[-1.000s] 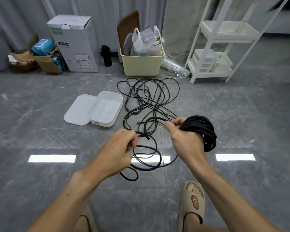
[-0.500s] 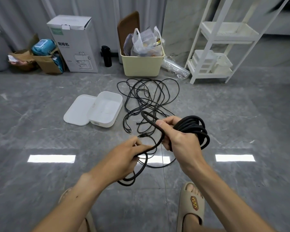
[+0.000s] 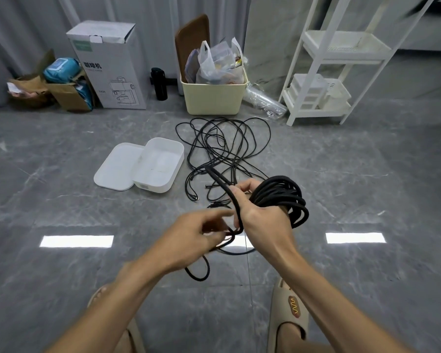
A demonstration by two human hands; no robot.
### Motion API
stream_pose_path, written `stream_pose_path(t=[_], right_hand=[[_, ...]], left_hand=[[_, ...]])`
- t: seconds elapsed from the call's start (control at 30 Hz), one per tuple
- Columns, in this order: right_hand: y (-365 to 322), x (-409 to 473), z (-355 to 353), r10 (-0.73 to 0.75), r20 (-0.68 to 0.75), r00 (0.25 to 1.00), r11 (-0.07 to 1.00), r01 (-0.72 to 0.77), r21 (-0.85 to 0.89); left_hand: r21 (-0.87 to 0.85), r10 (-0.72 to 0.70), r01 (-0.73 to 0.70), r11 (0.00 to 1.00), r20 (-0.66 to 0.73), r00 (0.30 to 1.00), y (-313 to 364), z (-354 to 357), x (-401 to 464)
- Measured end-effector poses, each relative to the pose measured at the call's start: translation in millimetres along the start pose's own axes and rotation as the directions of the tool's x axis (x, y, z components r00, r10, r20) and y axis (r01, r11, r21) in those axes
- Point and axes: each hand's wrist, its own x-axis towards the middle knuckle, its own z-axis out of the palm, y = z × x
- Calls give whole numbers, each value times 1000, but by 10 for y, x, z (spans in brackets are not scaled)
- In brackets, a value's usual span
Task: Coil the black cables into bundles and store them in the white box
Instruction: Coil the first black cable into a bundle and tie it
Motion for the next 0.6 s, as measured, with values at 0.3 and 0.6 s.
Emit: stream_pose_path(t=[0.3,0.6], right_hand=[[131,24,37,-302,-191,934,870,189,-456],[62,123,-161,-81,-133,988,944,33,-328]], left_hand=[[-555,-63,-154,817,-352,934,414,205,-85],[-498,-265,12,867,-441,858,57,-159,29]])
